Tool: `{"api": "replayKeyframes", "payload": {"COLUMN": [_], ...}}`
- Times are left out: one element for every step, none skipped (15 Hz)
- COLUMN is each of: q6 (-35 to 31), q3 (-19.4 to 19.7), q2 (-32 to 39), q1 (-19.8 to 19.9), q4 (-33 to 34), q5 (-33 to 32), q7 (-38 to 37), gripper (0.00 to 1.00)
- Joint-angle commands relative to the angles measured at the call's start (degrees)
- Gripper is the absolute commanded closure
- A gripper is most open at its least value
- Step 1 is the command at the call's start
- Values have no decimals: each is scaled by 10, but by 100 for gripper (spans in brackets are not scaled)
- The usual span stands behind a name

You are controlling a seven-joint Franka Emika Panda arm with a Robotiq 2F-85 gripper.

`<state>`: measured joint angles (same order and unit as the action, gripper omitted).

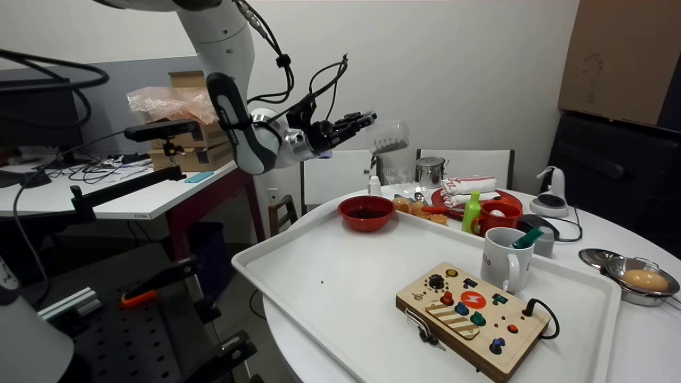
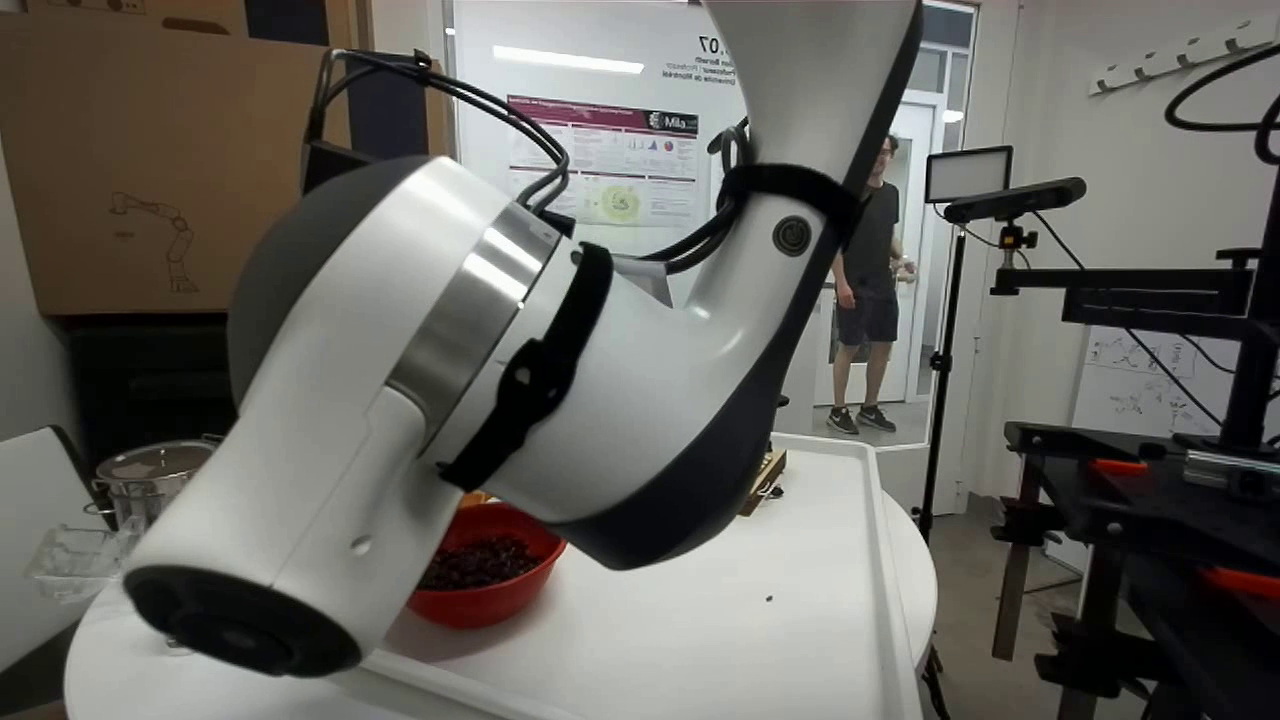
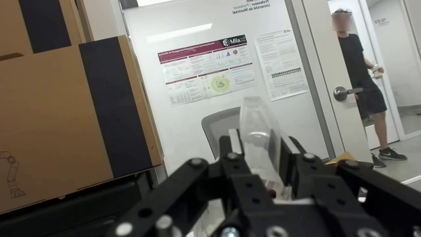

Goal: Pour the contents of the jug into the red bowl

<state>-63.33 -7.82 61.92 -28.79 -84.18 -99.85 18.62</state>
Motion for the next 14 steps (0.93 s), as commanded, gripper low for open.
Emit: {"api": "replayKeyframes", "payload": {"q6": [32, 39, 44, 50, 54, 58, 61, 64, 67, 71, 75, 82, 79, 86], "q3": [12, 15, 16, 17, 18, 18, 18, 19, 20, 21, 22, 26, 24, 26], "q2": [24, 27, 29, 32, 33, 35, 36, 37, 38, 40, 41, 44, 43, 48], "q1": [-11, -12, -13, -13, -13, -13, -13, -14, -15, -17, -18, -21, -20, -21], "q4": [22, 23, 25, 26, 28, 29, 31, 34, 35, 36, 37, 38, 37, 42], "q5": [-18, -22, -25, -28, -31, -34, -36, -38, -42, -46, -49, -56, -60, -62], "q7": [-15, -19, -23, -27, -28, -29, -30, -32, -33, -34, -35, -38, -34, -37], "gripper": [93, 93, 93, 93, 93, 93, 93, 93, 93, 93, 93, 93, 93, 93]}}
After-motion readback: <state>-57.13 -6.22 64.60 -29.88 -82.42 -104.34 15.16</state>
